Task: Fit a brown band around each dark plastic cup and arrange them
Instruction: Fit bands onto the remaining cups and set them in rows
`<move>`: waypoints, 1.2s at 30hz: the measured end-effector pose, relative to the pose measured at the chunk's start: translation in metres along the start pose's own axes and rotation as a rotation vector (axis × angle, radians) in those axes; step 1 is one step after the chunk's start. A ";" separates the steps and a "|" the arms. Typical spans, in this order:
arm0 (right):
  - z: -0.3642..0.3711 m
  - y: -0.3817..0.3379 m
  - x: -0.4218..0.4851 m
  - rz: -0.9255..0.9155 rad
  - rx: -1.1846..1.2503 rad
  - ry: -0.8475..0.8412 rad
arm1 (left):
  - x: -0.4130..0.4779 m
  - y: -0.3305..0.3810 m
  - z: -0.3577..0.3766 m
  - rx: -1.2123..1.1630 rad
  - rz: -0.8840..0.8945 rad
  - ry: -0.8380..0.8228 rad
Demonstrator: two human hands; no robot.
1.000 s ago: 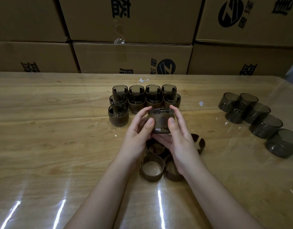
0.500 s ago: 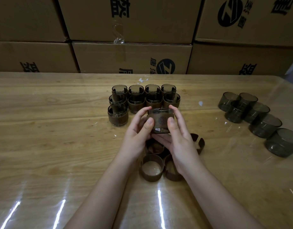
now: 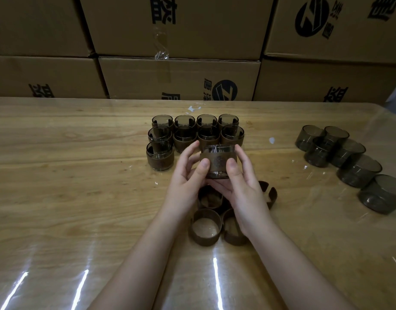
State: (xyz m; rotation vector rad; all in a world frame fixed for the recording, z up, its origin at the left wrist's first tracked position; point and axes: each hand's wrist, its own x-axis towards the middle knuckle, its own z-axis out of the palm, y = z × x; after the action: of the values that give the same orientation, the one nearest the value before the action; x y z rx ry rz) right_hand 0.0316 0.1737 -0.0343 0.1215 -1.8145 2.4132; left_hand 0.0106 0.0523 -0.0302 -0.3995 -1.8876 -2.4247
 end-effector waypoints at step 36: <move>-0.017 0.000 0.001 -0.147 -0.643 0.197 | 0.008 -0.026 -0.037 0.722 0.253 0.179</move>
State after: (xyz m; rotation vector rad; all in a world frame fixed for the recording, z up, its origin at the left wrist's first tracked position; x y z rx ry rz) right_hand 0.0304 0.1898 -0.0384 -0.0420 -2.2741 1.5813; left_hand -0.0090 0.0242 -0.0613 -0.3279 -2.2744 -1.4345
